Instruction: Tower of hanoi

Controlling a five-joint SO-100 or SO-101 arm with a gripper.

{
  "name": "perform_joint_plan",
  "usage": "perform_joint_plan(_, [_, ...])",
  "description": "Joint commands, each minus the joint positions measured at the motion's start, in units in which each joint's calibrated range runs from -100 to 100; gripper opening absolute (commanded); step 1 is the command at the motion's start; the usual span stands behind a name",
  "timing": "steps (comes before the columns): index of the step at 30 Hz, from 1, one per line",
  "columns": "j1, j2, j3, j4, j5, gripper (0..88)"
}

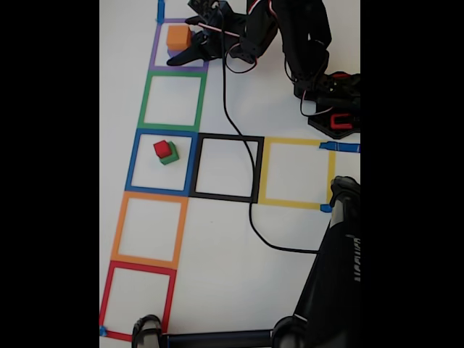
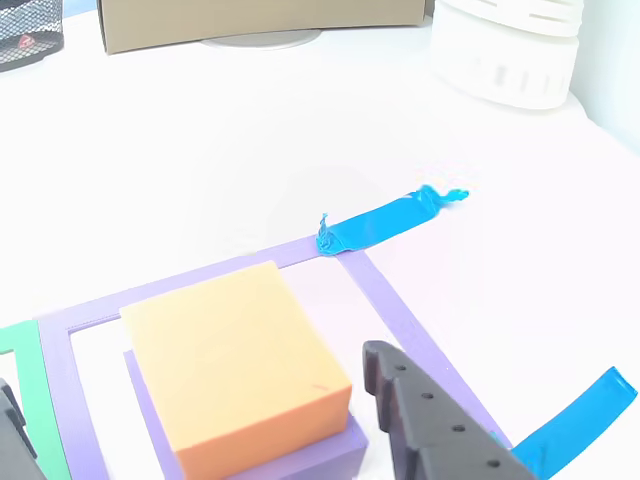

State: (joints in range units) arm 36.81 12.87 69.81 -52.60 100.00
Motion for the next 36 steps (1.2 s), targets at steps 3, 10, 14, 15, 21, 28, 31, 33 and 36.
perform_joint_plan(3, [-1.62, 0.41, -2.36, -2.06, 0.0, 39.8])
perform_joint_plan(10, [-2.1, 0.97, -2.36, -2.14, 0.0, 35.9])
perform_joint_plan(14, [-2.19, 1.13, -2.36, -2.14, 0.0, 32.5])
perform_joint_plan(15, [-2.29, 1.21, -2.36, -2.14, 0.0, 31.6])
perform_joint_plan(21, [-2.29, 1.3, -2.36, -2.14, 0.0, 26.3])
perform_joint_plan(28, [-2.48, 1.38, -1.9, -1.89, 0.0, 19.9])
perform_joint_plan(31, [-2.48, 1.38, -1.72, -1.89, 0.0, 17.1])
perform_joint_plan(33, [-2.48, 1.38, -1.54, -1.89, 0.0, 15.5])
perform_joint_plan(36, [-2.48, 1.3, -1.36, -1.89, 0.0, 13.8])
